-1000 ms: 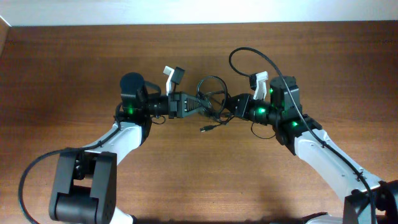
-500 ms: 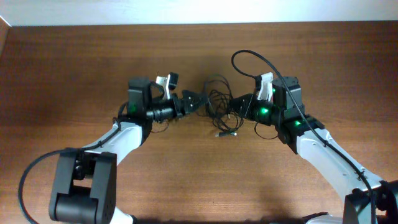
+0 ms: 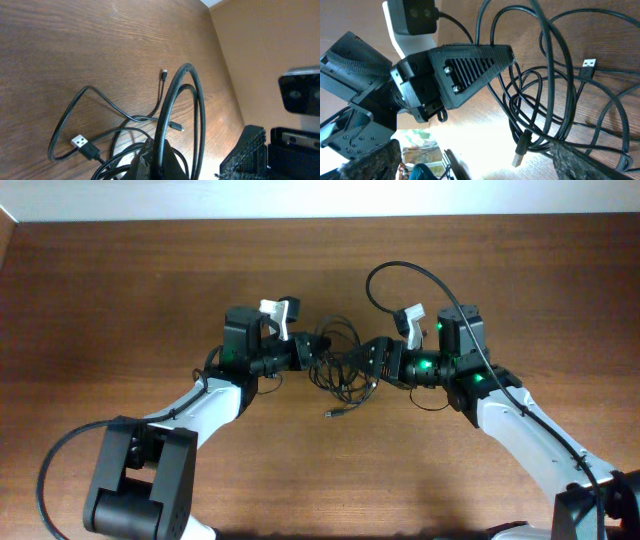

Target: Untangle cables

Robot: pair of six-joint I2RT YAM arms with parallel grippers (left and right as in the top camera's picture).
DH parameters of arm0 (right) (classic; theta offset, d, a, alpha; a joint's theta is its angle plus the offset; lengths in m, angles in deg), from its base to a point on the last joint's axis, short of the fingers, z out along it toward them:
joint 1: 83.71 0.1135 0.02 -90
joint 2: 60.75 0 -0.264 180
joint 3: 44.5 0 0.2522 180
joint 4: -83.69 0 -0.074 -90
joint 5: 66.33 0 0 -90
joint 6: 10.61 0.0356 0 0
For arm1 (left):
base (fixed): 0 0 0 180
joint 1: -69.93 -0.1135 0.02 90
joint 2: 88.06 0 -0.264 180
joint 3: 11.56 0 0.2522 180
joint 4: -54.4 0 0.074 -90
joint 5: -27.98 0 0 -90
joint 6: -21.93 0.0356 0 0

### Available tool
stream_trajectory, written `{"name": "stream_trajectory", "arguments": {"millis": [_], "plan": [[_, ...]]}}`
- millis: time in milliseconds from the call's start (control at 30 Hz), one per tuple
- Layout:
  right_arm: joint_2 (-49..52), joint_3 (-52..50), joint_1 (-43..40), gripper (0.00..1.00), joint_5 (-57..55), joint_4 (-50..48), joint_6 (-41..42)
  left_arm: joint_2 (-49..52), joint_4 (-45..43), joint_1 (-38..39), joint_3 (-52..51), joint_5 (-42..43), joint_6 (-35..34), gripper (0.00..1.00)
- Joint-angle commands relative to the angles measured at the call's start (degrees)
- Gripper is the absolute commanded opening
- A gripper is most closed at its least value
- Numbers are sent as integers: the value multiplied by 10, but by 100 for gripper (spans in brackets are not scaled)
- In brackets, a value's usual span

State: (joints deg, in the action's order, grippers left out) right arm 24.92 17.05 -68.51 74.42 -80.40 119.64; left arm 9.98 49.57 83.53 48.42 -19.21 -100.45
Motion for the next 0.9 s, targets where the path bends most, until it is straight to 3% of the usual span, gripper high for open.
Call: {"name": "stream_trajectory", "arguments": {"millis": [0, 133, 633, 700, 733, 800, 867], "plan": [[0, 1, 2, 98, 9, 0, -4, -2, 0, 0, 0, -22, -61, 0], [0, 1, 2, 98, 9, 0, -4, -2, 61, -3, 0, -48, -84, 0], [0, 1, 2, 98, 9, 0, -4, -2, 59, -3, 0, -14, -90, 0], [0, 1, 2, 98, 9, 0, -4, -2, 58, -3, 0, -19, -154, 0], [0, 1, 2, 98, 9, 0, -4, -2, 58, -3, 0, -20, -235, 0], [0, 1, 1, 98, -106, 0, -36, -2, 56, -12, 0, -19, -350, 0], [0, 1, 1, 98, -187, 0, -36, -2, 54, -41, 0, 11, -390, 0]]}}
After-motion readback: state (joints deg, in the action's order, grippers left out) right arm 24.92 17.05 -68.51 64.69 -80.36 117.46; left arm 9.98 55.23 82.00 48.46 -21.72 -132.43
